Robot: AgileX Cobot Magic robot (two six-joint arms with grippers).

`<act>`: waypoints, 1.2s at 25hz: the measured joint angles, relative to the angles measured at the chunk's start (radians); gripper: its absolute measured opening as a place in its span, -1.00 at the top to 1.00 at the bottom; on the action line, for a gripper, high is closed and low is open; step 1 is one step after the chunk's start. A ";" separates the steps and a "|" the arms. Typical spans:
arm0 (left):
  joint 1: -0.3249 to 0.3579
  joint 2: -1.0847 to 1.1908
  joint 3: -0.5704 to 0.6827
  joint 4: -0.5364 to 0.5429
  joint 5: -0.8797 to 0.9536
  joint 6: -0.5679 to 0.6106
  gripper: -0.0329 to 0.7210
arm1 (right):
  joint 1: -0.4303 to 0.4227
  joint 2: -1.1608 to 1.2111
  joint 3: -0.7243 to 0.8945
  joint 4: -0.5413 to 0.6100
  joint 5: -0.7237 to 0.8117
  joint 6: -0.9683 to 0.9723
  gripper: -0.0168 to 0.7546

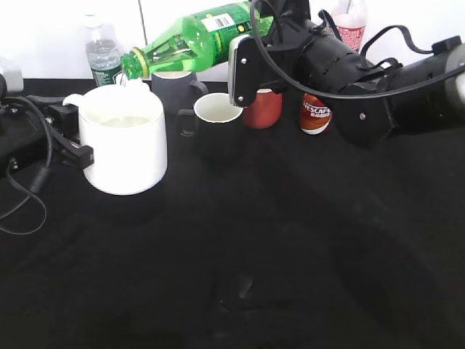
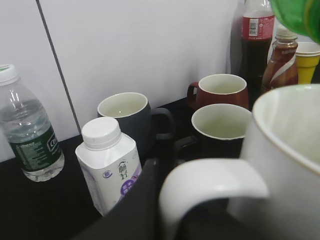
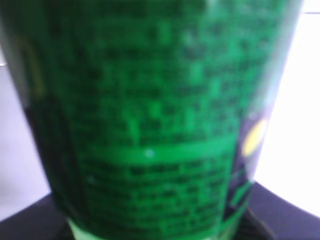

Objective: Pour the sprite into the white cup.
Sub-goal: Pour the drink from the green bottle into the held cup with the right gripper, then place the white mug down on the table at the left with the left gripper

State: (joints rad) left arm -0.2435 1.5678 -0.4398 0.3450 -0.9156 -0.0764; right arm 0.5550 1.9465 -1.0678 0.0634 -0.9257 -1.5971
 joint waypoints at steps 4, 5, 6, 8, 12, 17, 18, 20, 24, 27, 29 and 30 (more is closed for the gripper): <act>0.000 0.000 0.000 0.000 -0.004 0.000 0.78 | 0.000 0.000 0.000 0.001 -0.001 0.109 -0.04; 0.000 0.000 0.000 0.000 -0.016 0.000 0.78 | 0.000 0.000 0.000 0.001 -0.001 0.217 -0.04; 0.000 0.000 0.000 -0.001 -0.037 0.000 0.78 | 0.000 0.000 0.000 0.001 -0.001 0.279 -0.04; 0.000 0.000 0.000 -0.009 -0.051 0.000 0.78 | 0.000 0.000 0.000 0.005 -0.001 0.555 -0.04; 0.019 0.000 0.000 -0.194 -0.081 0.011 0.78 | 0.000 0.000 0.001 0.008 0.083 1.179 -0.04; 0.292 0.095 -0.019 -0.294 -0.193 0.023 0.78 | 0.000 -0.001 0.095 0.006 0.093 1.519 -0.04; 0.331 0.145 -0.049 -0.298 -0.198 0.024 0.78 | 0.000 -0.005 0.115 -0.011 0.095 1.569 -0.04; 0.360 0.231 -0.118 -0.291 -0.210 0.025 0.78 | 0.000 -0.026 0.142 -0.045 0.098 1.611 -0.04; 0.361 0.576 -0.411 -0.223 -0.215 0.007 0.78 | 0.000 -0.093 0.150 -0.120 0.105 1.716 -0.04; 0.361 0.747 -0.605 -0.217 -0.216 -0.028 0.78 | 0.000 -0.094 0.150 -0.121 0.110 1.739 -0.04; 0.361 0.818 -0.685 -0.204 -0.209 -0.032 0.78 | 0.000 -0.094 0.150 -0.121 0.112 1.739 -0.04; 0.361 0.840 -0.702 -0.184 -0.208 -0.033 0.78 | 0.000 -0.094 0.150 -0.121 0.113 1.739 -0.04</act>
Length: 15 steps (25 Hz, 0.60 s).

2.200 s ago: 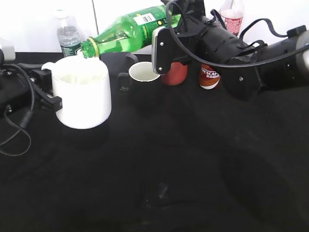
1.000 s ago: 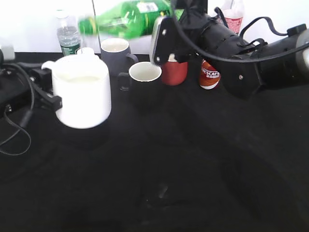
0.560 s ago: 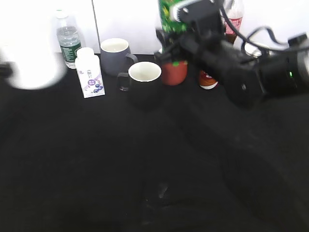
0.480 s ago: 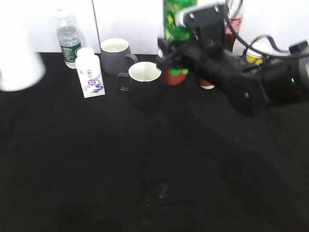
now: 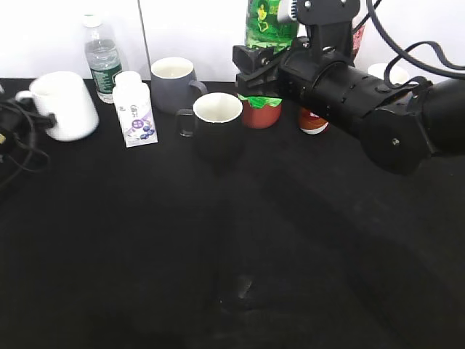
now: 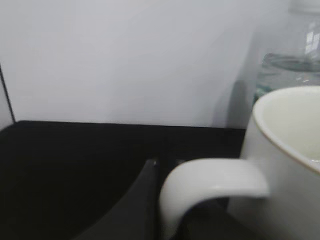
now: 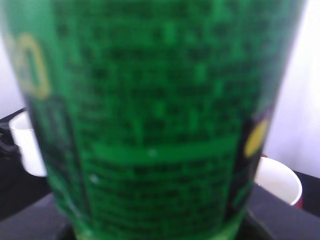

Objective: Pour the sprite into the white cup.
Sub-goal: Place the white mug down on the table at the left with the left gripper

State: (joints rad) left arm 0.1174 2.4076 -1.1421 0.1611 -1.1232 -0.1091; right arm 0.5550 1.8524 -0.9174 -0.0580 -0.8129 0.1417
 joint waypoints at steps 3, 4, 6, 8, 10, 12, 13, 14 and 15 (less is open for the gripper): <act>0.000 0.019 -0.009 0.031 -0.013 -0.010 0.74 | 0.000 0.000 0.000 0.000 0.000 0.001 -0.03; 0.000 0.020 -0.009 0.031 -0.013 -0.016 0.70 | 0.000 0.000 0.000 0.000 0.000 0.001 -0.03; 0.000 0.020 -0.012 0.045 -0.022 -0.021 0.42 | 0.000 0.000 0.000 0.000 0.000 0.001 -0.03; 0.003 0.020 -0.014 0.061 -0.023 -0.022 0.02 | 0.000 0.000 0.000 0.000 0.000 0.002 -0.02; 0.003 0.020 -0.014 0.063 -0.024 -0.022 -0.11 | 0.000 0.000 0.000 0.000 0.000 0.002 -0.02; 0.003 0.000 0.023 0.062 -0.034 -0.022 -0.13 | 0.000 0.000 0.000 0.000 0.000 0.002 -0.02; 0.003 -0.013 0.059 0.060 -0.055 -0.022 -0.13 | 0.000 0.000 0.000 0.000 0.000 0.002 -0.02; 0.003 -0.033 0.095 0.055 -0.066 -0.023 -0.13 | 0.000 0.000 0.000 0.001 0.000 0.002 -0.02; 0.003 -0.055 0.135 0.052 -0.071 -0.023 -0.13 | 0.000 0.000 0.000 0.001 0.000 0.002 -0.02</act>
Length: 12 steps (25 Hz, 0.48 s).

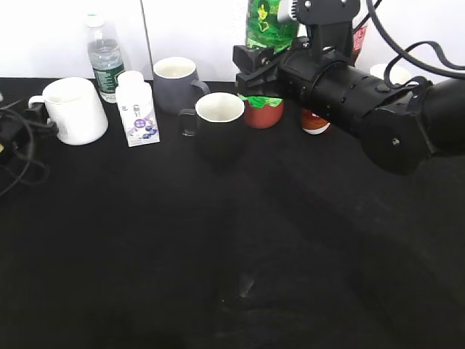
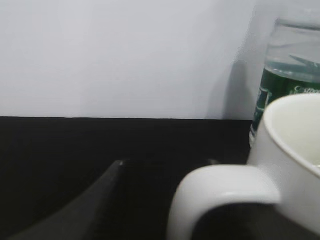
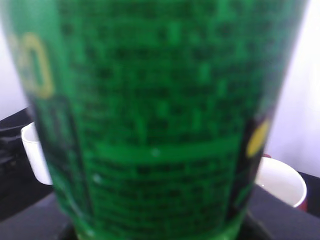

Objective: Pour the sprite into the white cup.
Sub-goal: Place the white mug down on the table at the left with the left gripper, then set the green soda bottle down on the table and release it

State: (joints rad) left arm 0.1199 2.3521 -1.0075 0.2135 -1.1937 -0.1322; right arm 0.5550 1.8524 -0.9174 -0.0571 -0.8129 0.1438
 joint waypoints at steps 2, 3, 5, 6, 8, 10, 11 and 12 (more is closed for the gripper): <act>0.000 -0.046 0.073 -0.003 -0.011 0.000 -0.14 | 0.000 0.000 0.000 0.000 0.003 0.000 -0.02; -0.001 -0.081 0.127 -0.003 -0.012 0.000 -0.14 | -0.001 0.000 0.000 0.000 0.004 0.000 -0.02; -0.006 -0.186 0.253 0.024 -0.013 0.000 -0.14 | -0.031 0.000 0.000 -0.003 0.007 -0.003 -0.02; -0.016 -0.261 0.326 0.033 -0.014 0.000 -0.14 | -0.066 0.000 0.000 -0.003 0.008 -0.003 -0.02; -0.050 -0.414 0.444 0.035 -0.012 0.000 -0.14 | -0.158 -0.010 0.007 -0.002 0.008 -0.003 -0.02; -0.093 -0.570 0.469 0.035 0.111 0.000 -0.13 | -0.251 -0.047 0.057 -0.002 0.007 -0.003 -0.02; -0.116 -0.640 0.470 0.035 0.218 0.000 -0.13 | -0.297 -0.056 0.096 -0.002 -0.010 -0.003 -0.02; -0.137 -0.713 0.471 0.035 0.344 -0.001 -0.13 | -0.344 -0.053 0.131 -0.001 -0.032 -0.004 -0.02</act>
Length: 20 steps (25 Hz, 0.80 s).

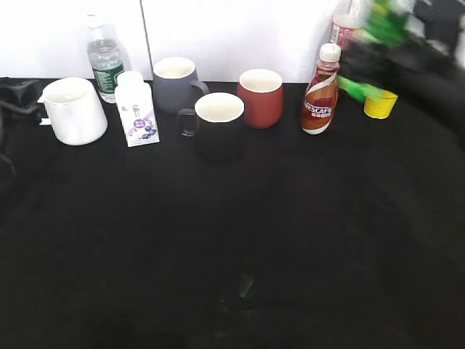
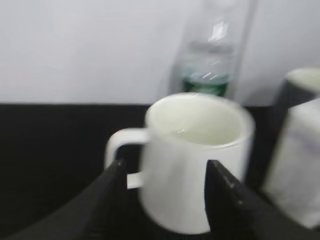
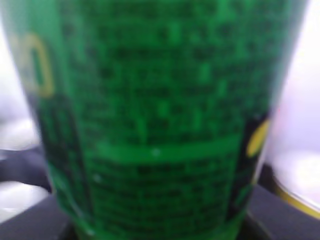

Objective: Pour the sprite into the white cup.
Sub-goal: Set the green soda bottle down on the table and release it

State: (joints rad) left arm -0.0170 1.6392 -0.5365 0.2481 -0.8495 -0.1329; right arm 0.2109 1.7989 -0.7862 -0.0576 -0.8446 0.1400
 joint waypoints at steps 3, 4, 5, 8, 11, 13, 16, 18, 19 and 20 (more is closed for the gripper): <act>-0.060 -0.162 0.000 0.000 0.277 -0.001 -0.13 | -0.078 0.113 0.031 0.006 -0.157 -0.032 -0.02; -0.075 -0.192 0.000 0.000 0.339 -0.001 -0.13 | -0.081 0.175 0.028 0.007 -0.214 -0.046 -0.02; -0.083 -0.214 0.000 0.000 0.406 -0.001 -0.13 | -0.083 0.246 0.012 0.005 -0.242 -0.052 -0.02; -0.087 -0.232 0.000 0.000 0.525 -0.003 -0.13 | -0.084 0.410 -0.091 0.004 -0.283 -0.055 -0.02; -0.087 -0.232 0.000 0.000 0.535 -0.004 -0.13 | -0.084 0.508 -0.183 0.004 -0.288 -0.063 -0.02; -0.087 -0.232 0.000 0.000 0.535 -0.004 -0.13 | -0.084 0.537 -0.213 0.000 -0.284 -0.072 -0.02; -0.087 -0.232 0.000 -0.001 0.535 -0.004 -0.13 | -0.084 0.538 -0.215 -0.022 -0.273 -0.076 -0.28; -0.087 -0.232 0.000 -0.002 0.536 -0.004 -0.13 | -0.084 0.530 -0.215 -0.031 -0.264 -0.077 -0.50; -0.087 -0.232 0.000 -0.005 0.537 -0.004 -0.13 | -0.084 0.512 -0.215 -0.032 -0.246 -0.078 -0.55; -0.087 -0.232 0.000 -0.006 0.537 -0.004 -0.13 | -0.084 0.499 -0.215 -0.030 -0.228 -0.080 -0.57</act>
State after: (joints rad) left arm -0.1037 1.4071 -0.5361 0.2423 -0.3129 -0.1371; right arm 0.1270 2.2978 -1.0014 -0.0881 -1.0724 0.0596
